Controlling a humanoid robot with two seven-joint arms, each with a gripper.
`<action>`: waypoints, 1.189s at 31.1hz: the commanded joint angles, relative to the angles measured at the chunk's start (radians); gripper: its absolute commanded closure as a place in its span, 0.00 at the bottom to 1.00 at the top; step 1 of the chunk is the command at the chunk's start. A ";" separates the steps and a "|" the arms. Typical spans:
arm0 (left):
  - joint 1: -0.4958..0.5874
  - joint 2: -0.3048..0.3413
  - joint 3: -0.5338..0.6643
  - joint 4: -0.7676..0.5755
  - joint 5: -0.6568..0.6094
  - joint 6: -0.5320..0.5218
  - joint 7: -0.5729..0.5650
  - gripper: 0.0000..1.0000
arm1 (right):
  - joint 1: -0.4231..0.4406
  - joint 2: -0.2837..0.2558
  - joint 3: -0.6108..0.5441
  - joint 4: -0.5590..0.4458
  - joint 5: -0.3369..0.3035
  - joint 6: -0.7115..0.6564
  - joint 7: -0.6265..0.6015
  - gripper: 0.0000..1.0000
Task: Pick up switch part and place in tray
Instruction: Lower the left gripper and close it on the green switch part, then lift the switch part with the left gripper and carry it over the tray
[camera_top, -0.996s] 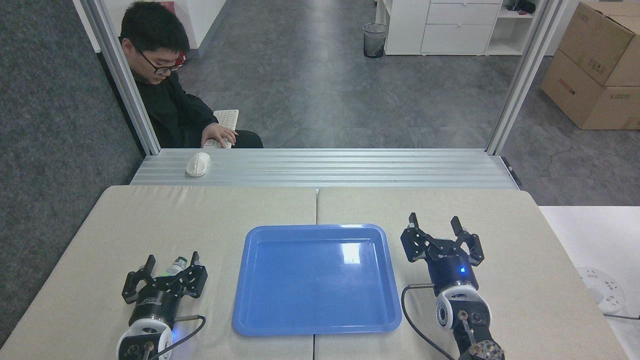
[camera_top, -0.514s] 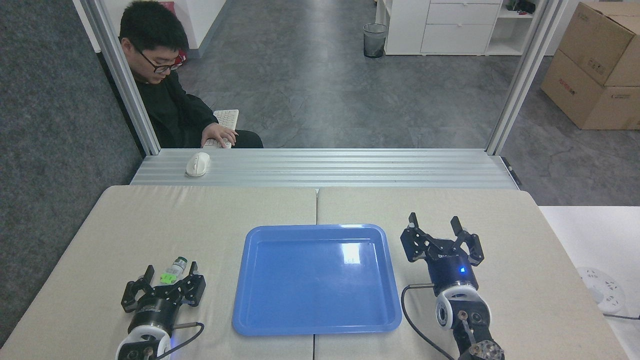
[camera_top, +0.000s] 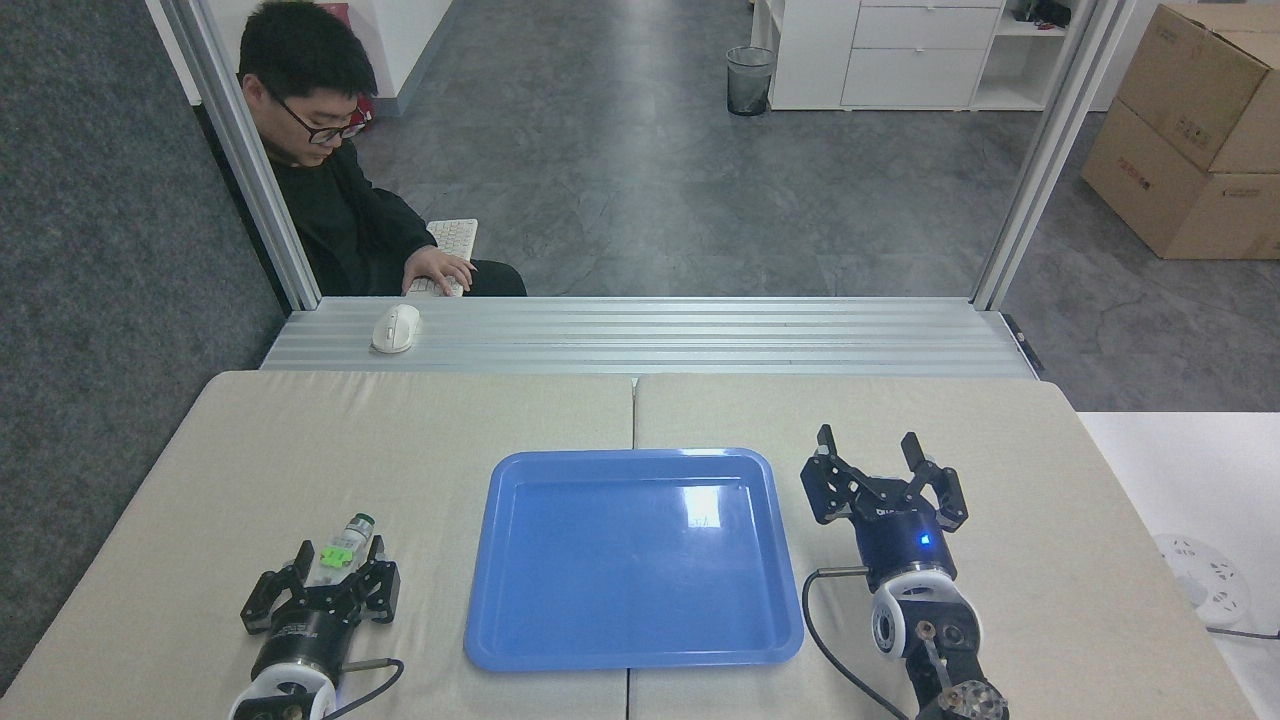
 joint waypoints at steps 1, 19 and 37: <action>0.009 0.014 -0.016 0.025 -0.001 -0.005 0.000 0.32 | 0.001 -0.001 -0.025 0.000 0.000 0.000 0.000 0.00; 0.016 0.033 -0.009 -0.116 0.020 -0.083 -0.003 1.00 | 0.001 -0.001 -0.025 0.000 0.002 0.000 0.000 0.00; -0.010 -0.070 -0.204 -0.414 0.005 -0.214 -0.070 1.00 | 0.001 -0.002 -0.023 0.001 0.002 0.000 0.000 0.00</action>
